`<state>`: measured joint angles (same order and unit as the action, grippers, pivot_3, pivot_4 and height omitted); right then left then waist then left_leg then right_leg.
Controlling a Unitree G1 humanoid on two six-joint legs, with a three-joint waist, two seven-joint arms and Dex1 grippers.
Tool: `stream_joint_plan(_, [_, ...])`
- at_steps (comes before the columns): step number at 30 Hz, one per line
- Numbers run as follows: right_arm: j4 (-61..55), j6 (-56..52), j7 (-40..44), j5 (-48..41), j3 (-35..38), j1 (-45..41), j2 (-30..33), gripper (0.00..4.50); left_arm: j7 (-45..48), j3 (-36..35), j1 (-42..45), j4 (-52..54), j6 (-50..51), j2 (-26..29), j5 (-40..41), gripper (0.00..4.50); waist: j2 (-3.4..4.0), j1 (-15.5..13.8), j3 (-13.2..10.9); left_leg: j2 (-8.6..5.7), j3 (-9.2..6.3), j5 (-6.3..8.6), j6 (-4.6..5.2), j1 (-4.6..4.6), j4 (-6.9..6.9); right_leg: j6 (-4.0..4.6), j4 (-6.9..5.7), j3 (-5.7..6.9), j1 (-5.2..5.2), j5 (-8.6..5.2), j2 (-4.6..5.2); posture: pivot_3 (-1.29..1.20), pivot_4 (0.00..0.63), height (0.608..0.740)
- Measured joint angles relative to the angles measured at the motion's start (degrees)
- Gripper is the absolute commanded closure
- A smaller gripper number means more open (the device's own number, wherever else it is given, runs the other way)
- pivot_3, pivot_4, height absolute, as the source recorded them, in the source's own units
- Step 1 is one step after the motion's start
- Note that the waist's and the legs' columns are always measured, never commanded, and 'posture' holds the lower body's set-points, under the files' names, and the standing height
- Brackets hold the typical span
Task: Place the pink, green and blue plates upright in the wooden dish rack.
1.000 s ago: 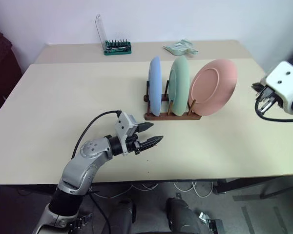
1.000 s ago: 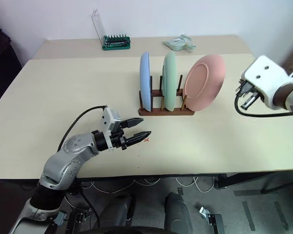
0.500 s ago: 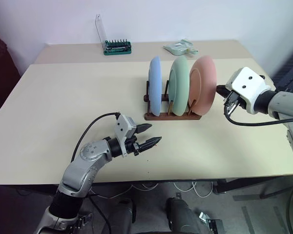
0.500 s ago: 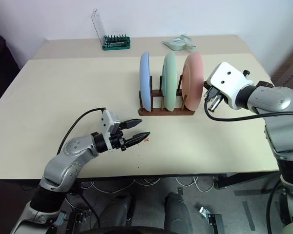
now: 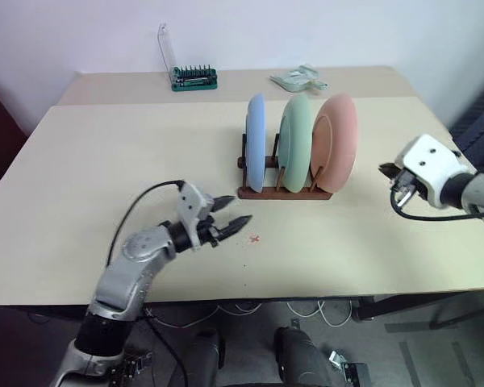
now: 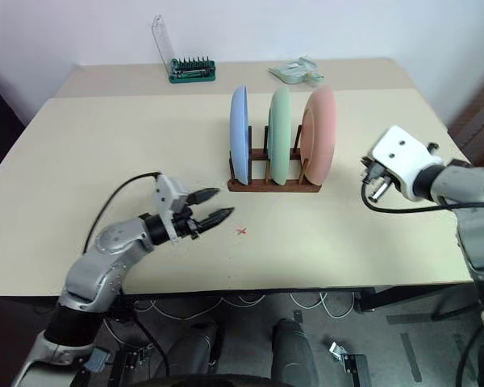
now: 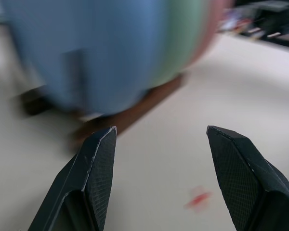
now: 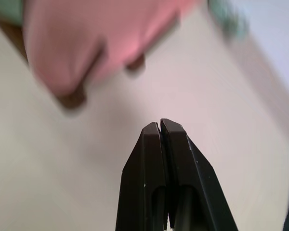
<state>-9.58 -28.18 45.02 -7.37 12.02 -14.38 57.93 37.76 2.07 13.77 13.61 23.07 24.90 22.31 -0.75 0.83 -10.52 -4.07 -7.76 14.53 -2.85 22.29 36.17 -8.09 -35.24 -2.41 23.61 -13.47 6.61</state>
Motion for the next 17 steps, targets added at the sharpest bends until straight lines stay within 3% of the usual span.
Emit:
stream_joint_plan(6, [5.73, 6.14, 0.61, -1.29, 2.82, 4.47, -2.96, 4.49, 0.45, -6.97, -2.67, -6.19, -3.2, 6.06, -1.58, 1.43, 0.02, 0.14, 0.01, 0.02, 0.0, 0.0, 0.0, -0.09, 0.0, 0.0, -0.02, -0.01, -0.06, 0.0, -0.03, 0.0, 0.15, 0.74])
stream_joint_plan(17, [10.49, 10.22, 0.02, -2.0, -0.21, 3.18, -8.16, 4.49, -0.85, -10.76, -4.62, -8.52, -4.46, 7.22, -2.13, 1.43, 0.01, -0.09, 0.0, 0.0, -0.04, 0.0, 0.0, -0.1, 0.02, 0.0, -0.02, 0.0, -0.11, 0.01, 0.0, 0.0, 0.15, 0.74])
